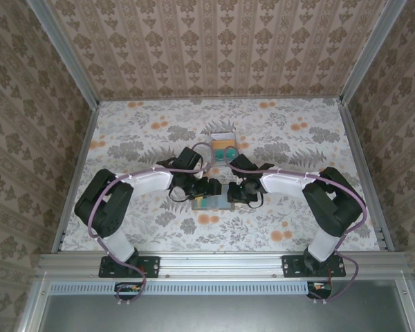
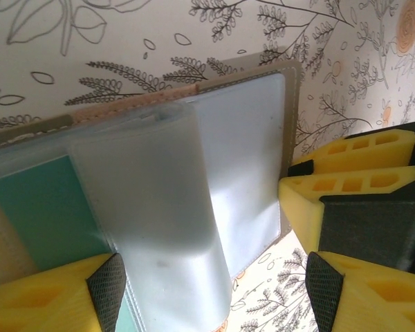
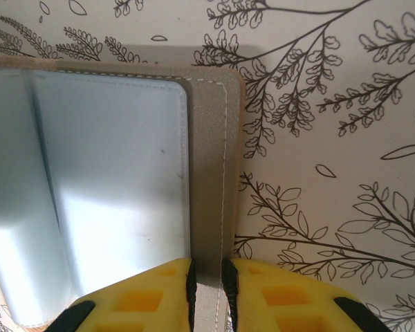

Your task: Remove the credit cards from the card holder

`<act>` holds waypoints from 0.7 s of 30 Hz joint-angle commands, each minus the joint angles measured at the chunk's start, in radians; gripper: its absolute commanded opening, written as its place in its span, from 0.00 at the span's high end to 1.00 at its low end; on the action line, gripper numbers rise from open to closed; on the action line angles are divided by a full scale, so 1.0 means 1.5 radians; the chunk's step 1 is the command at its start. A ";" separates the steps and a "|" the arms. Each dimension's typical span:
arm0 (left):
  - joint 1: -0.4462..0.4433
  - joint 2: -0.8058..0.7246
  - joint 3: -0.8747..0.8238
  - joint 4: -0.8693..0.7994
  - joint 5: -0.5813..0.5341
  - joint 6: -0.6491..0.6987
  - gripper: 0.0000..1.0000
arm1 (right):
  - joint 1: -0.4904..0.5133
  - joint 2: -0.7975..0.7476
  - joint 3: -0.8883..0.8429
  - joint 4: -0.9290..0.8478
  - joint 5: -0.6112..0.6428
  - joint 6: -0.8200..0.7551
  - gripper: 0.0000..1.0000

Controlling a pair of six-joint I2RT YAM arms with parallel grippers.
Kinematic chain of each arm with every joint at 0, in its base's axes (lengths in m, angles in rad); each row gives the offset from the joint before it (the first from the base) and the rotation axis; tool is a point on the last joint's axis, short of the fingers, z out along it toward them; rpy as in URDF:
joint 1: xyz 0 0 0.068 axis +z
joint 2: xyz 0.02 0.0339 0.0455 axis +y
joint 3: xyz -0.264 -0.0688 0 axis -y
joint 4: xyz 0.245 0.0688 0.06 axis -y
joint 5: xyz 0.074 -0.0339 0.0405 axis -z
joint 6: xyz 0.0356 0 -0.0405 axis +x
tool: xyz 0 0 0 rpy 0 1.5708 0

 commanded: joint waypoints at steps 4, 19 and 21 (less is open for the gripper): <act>-0.010 0.019 0.021 0.026 0.038 -0.008 0.27 | 0.007 0.021 -0.010 0.003 0.003 0.006 0.76; -0.034 0.066 0.087 0.030 0.063 0.003 0.28 | -0.043 -0.153 -0.101 0.034 0.077 0.054 0.74; -0.039 0.072 0.098 0.025 0.063 0.007 0.28 | -0.051 -0.172 -0.113 0.032 0.080 0.055 0.74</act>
